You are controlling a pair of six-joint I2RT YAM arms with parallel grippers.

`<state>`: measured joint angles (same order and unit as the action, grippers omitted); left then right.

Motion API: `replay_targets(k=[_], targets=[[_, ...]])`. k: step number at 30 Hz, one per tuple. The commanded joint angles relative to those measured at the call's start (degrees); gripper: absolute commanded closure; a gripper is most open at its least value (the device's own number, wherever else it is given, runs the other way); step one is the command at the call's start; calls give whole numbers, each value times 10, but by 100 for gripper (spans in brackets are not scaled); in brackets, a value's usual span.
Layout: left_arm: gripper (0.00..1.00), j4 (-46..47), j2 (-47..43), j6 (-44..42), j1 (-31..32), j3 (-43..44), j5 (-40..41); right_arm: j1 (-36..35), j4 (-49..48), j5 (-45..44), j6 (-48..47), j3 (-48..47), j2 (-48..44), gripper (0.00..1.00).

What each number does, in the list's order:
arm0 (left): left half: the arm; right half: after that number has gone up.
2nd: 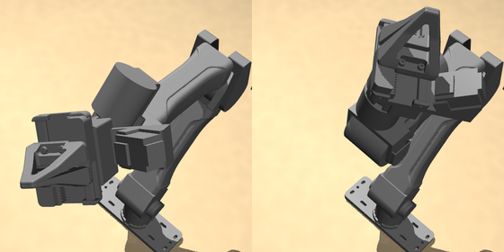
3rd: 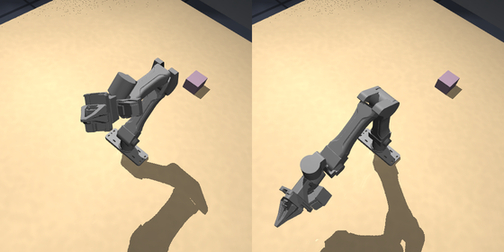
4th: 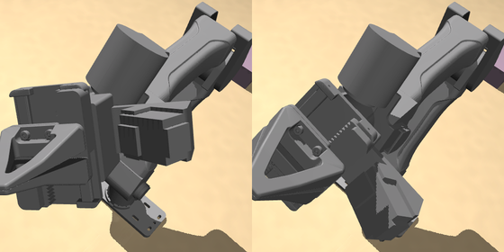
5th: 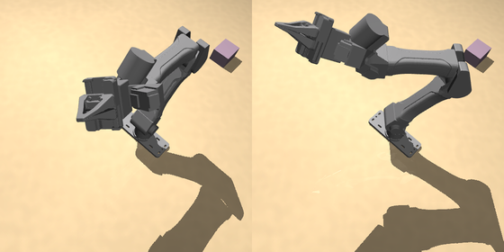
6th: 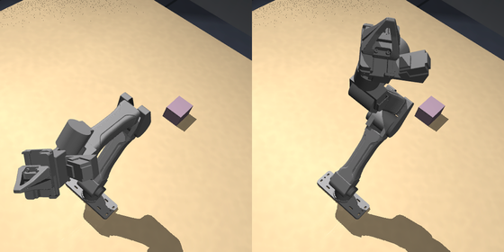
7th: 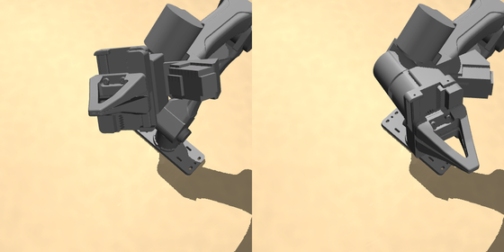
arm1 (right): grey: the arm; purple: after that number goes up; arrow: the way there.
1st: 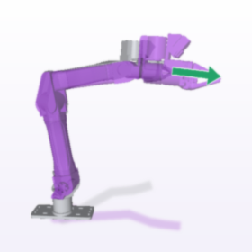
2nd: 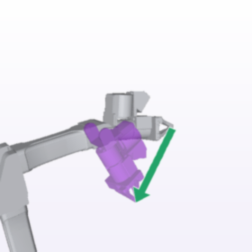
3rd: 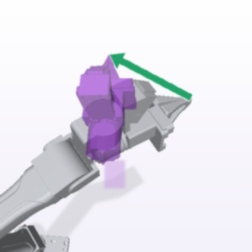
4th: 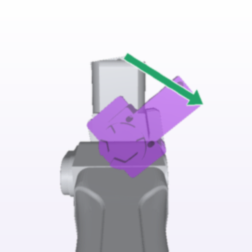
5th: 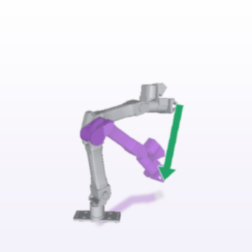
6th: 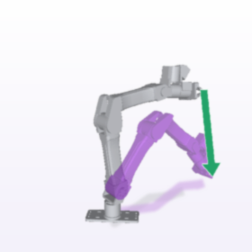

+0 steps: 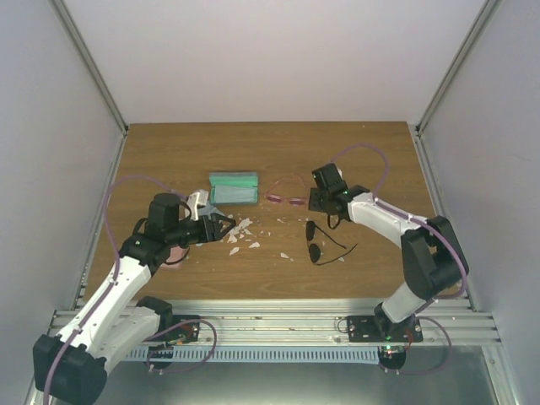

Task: Organize the sunglasses
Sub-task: Pick up the sunglasses from the center of the board.

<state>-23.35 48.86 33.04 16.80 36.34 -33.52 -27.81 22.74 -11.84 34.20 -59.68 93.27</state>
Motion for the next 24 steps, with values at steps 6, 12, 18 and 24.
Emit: replay_targets(k=[6,12,18,24], targets=[[35,35,17,3,30,15,11,-17,145,-13,85,143,-192,51],[35,52,26,10,50,8,22,-49,184,66,140,215,-277,58],[36,63,47,11,70,14,33,-65,141,116,189,258,-262,54],[36,74,66,8,79,16,41,-67,108,100,237,276,-235,54]])
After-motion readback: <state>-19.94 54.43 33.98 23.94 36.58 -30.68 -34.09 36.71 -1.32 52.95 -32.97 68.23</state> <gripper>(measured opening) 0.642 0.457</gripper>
